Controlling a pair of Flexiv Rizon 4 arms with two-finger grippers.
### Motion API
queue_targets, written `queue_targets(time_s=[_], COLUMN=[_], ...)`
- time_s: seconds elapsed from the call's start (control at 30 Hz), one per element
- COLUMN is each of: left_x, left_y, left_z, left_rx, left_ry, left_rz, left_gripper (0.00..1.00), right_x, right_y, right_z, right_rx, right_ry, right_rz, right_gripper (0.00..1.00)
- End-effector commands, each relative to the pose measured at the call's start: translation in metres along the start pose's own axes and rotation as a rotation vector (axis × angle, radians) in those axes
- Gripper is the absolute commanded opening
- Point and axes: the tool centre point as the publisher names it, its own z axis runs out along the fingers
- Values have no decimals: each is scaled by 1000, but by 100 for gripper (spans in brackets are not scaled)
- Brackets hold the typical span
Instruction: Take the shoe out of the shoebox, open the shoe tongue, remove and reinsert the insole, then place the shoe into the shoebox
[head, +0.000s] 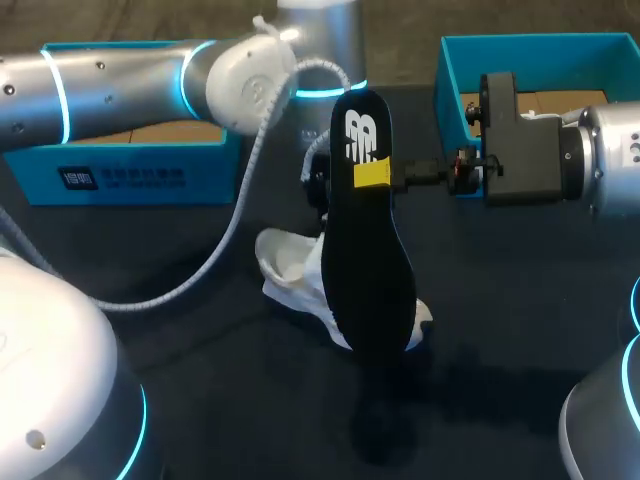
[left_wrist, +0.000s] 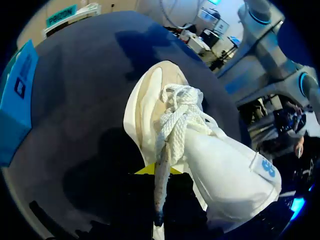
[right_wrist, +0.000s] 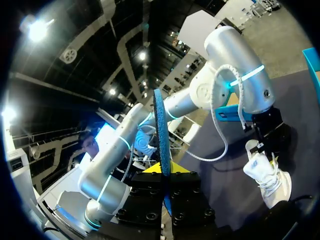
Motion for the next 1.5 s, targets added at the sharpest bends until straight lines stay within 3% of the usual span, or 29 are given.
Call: queue_targets(time_s=[0.03,0.3,0.47,0.63,1.07,1.5], left_x=[-4,0,0,5,5,-20], left_y=[0,12,23,28,28,15], left_z=[-12,-13,-18,-29,-29,-2], left_rx=[-58,-187,-180,-150,-150,-309], left_ry=[96,250,316,309,309,388], left_rz=[124,461,648,774,774,726], left_gripper=[0,0,0,0,0,0], right_x=[0,0,0,0,0,0], right_y=[-1,-1,-1,-1,-1,-1], right_z=[2,2,2,2,2,2], right_rx=[-3,-3,-3,-3,-3,-3], right_ry=[-2,-2,-2,-2,-2,-2], right_rz=[1,1,1,1,1,1], right_gripper=[0,0,0,0,0,0])
